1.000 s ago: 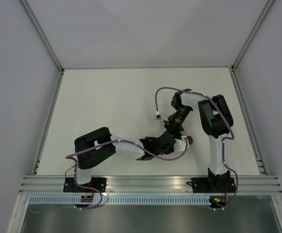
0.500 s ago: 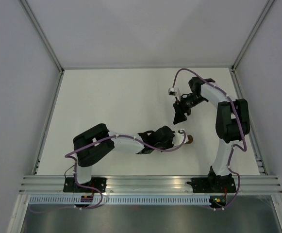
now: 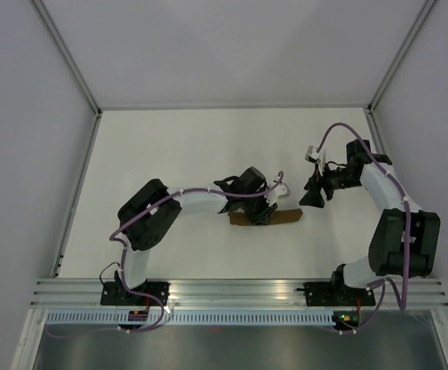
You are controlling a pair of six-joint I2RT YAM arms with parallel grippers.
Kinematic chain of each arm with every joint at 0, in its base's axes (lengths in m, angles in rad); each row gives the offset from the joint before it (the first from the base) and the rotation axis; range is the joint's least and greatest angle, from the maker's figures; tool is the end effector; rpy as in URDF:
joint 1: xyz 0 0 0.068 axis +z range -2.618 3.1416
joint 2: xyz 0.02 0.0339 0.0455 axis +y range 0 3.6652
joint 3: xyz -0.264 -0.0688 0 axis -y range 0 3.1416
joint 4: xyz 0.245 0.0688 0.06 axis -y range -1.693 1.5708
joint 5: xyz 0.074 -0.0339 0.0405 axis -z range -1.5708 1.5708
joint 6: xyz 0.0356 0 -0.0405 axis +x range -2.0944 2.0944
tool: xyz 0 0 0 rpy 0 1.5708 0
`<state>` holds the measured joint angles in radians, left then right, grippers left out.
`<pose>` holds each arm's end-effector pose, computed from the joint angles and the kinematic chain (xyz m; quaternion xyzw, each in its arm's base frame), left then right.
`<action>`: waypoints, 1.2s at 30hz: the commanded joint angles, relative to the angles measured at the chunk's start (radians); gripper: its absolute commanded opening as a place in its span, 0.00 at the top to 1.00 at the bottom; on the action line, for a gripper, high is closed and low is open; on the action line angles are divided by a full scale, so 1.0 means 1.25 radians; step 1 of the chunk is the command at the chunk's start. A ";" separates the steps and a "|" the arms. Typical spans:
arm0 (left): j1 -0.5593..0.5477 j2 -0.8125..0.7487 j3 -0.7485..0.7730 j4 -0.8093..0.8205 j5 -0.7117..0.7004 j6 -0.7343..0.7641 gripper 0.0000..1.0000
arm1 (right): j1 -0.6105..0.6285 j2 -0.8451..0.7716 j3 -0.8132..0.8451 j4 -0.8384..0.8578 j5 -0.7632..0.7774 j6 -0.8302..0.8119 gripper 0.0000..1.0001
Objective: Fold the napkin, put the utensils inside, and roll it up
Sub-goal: Roll the napkin at the center of the board.
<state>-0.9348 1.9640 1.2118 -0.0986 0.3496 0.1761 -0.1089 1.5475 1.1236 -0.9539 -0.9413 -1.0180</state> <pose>0.2348 -0.3386 0.1530 0.5381 0.7508 -0.2797 0.2620 0.2815 -0.0018 0.2381 -0.4288 0.7779 0.3357 0.3137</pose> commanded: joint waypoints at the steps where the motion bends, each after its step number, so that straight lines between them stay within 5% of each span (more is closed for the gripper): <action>1: 0.018 0.062 0.045 -0.143 0.110 -0.038 0.83 | 0.006 -0.119 -0.112 0.070 -0.040 -0.111 0.26; 7: 0.050 0.141 0.134 -0.229 0.223 -0.040 0.82 | 0.085 -0.288 -0.281 0.263 0.118 -0.043 0.24; 12: 0.080 0.201 0.209 -0.283 0.301 -0.048 0.79 | 0.264 -0.378 -0.421 0.468 0.305 0.015 0.21; 27: 0.106 0.287 0.307 -0.390 0.366 -0.037 0.76 | 0.552 -0.206 -0.457 0.644 0.516 0.078 0.22; 32: 0.118 0.286 0.308 -0.396 0.372 -0.038 0.71 | 0.568 -0.156 -0.441 0.636 0.525 0.084 0.29; 36: 0.129 0.276 0.311 -0.397 0.383 -0.040 0.59 | 0.568 -0.136 -0.423 0.609 0.533 0.092 0.48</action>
<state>-0.7734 2.2639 1.6096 -0.5179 0.8768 0.1276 0.5892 1.3449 0.5659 -0.1844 -0.2966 -0.9127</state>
